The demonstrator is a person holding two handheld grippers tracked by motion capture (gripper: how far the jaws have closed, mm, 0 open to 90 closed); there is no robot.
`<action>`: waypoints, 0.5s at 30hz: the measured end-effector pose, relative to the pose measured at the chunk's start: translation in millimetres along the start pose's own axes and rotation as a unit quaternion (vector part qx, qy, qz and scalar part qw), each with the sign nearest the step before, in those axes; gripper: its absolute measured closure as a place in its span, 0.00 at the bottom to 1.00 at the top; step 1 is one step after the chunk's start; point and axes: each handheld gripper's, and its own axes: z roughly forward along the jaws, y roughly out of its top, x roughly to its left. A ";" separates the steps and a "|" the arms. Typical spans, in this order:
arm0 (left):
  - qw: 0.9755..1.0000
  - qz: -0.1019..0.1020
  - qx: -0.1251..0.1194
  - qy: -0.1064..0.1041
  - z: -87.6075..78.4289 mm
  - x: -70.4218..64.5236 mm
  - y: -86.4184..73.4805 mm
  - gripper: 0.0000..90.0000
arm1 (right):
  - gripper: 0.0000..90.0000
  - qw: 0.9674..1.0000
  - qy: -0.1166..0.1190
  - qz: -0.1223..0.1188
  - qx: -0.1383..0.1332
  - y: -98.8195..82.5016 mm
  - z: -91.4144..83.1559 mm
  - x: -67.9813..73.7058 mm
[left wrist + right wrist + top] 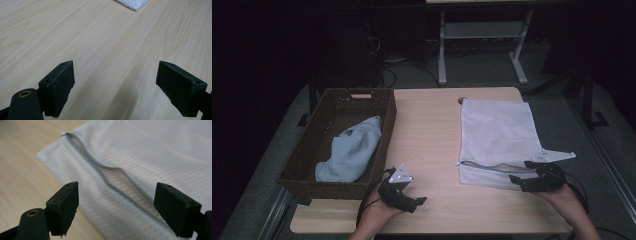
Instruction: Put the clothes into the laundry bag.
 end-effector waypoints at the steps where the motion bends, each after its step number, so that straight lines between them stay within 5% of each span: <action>1: 1.000 0.002 0.001 0.001 0.1 -0.5 0.0 0.16 | 0.20 1.000 0.010 -0.012 -0.002 -2.6 1.0 10.4; 15: 1.000 0.004 0.004 -0.005 1.2 -4.3 2.6 0.16 | 0.14 0.998 0.047 -0.046 -0.005 -12.0 16.8 54.5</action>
